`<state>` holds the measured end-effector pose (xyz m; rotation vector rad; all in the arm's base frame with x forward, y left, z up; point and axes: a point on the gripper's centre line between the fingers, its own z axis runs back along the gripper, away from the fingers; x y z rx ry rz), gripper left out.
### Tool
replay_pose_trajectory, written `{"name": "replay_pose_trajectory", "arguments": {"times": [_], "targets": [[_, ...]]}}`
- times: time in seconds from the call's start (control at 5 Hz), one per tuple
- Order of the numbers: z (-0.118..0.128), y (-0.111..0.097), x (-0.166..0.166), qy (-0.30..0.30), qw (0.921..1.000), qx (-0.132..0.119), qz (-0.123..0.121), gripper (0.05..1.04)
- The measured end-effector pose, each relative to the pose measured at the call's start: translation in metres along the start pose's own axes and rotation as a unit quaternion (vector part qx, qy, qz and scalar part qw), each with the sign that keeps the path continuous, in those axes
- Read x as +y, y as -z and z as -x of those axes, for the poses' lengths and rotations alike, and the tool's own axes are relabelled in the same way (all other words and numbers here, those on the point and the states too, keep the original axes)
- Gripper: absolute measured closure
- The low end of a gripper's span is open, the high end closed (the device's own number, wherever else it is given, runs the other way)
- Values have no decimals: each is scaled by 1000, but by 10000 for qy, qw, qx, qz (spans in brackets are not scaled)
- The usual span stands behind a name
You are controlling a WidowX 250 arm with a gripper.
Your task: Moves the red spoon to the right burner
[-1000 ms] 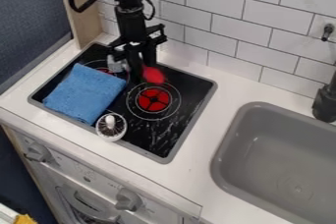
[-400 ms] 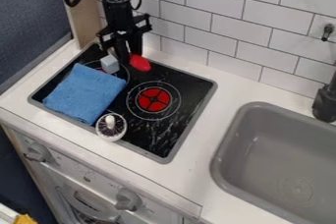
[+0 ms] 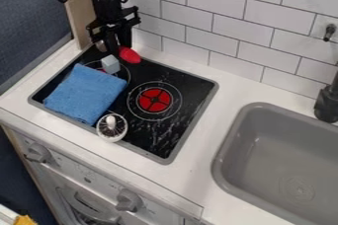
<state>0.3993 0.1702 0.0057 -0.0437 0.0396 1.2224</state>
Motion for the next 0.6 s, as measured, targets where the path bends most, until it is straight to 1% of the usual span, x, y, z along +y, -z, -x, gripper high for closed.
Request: {"name": "replay_pose_trajectory", "arguments": {"times": [0.2,0.4,0.6], "targets": [[8,11,6,23,9999,77,-75,758],[33,16,12,307,9995,-26,-72,758],[57,18,14,581,9981,-216,-11,758]]}}
